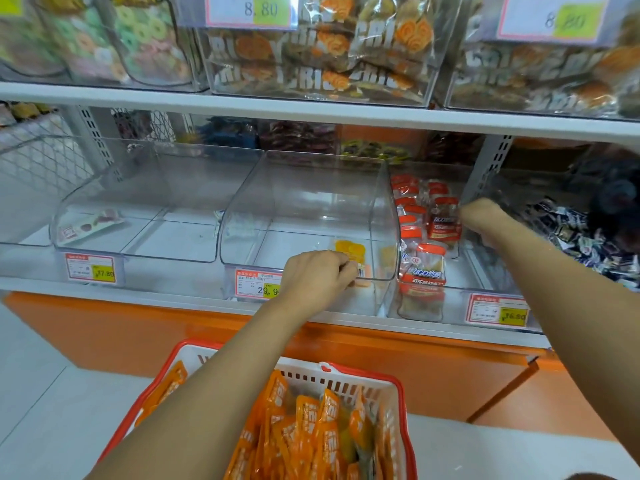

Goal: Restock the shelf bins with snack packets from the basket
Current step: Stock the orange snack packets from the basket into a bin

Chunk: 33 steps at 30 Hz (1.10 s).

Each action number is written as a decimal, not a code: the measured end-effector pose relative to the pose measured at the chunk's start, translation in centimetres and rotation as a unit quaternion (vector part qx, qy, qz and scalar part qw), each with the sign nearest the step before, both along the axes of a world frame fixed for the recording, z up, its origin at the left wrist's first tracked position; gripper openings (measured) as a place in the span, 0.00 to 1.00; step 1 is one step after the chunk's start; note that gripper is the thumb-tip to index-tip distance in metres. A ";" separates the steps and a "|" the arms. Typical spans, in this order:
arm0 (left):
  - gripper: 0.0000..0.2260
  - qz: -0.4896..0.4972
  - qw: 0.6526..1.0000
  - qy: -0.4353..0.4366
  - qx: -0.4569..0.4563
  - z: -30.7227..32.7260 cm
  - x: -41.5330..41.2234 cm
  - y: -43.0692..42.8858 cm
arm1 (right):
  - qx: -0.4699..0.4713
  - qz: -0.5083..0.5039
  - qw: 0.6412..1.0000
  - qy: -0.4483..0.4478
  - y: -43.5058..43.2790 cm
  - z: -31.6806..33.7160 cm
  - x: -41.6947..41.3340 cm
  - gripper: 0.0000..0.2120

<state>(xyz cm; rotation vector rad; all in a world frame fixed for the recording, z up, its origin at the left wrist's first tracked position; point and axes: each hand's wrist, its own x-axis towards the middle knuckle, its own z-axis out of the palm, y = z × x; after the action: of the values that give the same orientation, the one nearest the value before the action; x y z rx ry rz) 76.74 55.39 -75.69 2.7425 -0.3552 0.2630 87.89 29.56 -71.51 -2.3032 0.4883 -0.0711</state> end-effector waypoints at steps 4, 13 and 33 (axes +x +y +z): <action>0.16 0.002 1.000 0.014 0.002 0.1 -0.1 0.1 | -0.036 0.031 0.998 -0.047 0.8 2.0 -2.6 0.17; 0.08 -0.027 0.928 -0.100 -0.359 -0.2 -7.5 3.6 | -0.171 0.258 0.947 -0.088 8.1 2.8 -13.7 0.26; 0.29 0.073 0.936 0.344 -0.007 -17.2 -17.7 15.2 | -0.307 0.446 0.825 0.164 10.7 -19.0 -22.0 0.15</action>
<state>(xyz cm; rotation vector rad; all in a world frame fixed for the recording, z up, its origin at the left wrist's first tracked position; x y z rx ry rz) 59.07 70.62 -92.91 2.6350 0.0457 -0.6478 65.86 40.25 -90.47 -2.9562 -0.5908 0.7351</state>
